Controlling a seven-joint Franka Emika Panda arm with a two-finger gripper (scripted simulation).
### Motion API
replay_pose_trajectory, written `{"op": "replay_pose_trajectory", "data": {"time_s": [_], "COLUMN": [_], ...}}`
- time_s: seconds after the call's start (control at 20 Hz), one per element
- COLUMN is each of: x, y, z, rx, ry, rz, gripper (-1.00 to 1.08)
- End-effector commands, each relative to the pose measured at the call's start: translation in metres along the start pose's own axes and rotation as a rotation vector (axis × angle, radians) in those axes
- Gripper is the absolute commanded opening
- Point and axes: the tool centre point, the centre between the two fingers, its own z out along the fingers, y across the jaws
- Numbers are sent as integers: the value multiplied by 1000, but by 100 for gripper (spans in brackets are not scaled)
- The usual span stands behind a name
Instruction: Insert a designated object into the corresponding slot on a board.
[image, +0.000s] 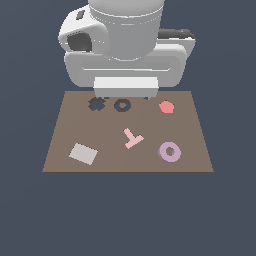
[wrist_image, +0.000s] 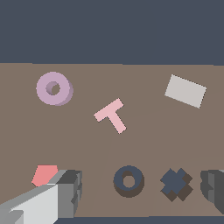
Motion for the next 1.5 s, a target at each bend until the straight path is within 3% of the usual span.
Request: {"op": "replay_pose_trajectory", "data": {"time_s": [0.0,0.55,1.45], "x": [0,16,77], "y": [0,-20,-107], "z": [0,21,108], "rx": [0,4,15], "ry": [0,-4,-23], "rz": [0,-30,-160], "gripper": [100,100,100]}}
